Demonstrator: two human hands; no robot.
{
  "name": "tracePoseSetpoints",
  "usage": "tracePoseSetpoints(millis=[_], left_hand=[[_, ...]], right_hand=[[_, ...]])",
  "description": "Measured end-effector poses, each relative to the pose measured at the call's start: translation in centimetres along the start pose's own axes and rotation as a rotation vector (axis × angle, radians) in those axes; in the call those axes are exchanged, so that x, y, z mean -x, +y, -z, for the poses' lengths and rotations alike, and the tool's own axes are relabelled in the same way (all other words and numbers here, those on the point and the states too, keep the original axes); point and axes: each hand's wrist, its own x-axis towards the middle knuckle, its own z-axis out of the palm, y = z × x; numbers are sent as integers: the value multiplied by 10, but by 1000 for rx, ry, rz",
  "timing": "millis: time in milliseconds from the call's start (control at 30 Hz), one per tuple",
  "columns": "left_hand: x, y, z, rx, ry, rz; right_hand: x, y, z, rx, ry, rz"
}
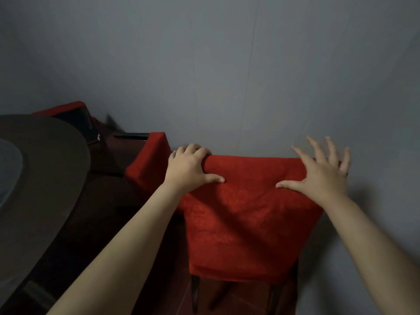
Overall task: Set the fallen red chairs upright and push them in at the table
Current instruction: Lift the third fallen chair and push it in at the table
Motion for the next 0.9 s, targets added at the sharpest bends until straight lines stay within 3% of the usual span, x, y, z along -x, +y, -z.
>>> tracePoseSetpoints(millis=[133, 267, 367, 533, 633, 800, 900], left_hand=[[-28, -16, 0, 288, -65, 72], [-59, -30, -6, 478, -1, 152], [-86, -33, -5, 347, -39, 147], [-145, -13, 15, -283, -365, 29], [-162, -4, 10, -276, -439, -16], [-161, -1, -5, -288, -233, -32], [-159, 2, -6, -332, -224, -24]], right_hand=[[-38, 10, -7, 17, -92, 21], [-73, 23, -18, -61, -2, 150], [-100, 28, -22, -82, 3, 218], [-137, 36, -29, -50, -34, 304], [-151, 38, -37, -78, -46, 324], [-169, 39, -43, -95, -88, 330], [-169, 41, -45, -86, -110, 356]])
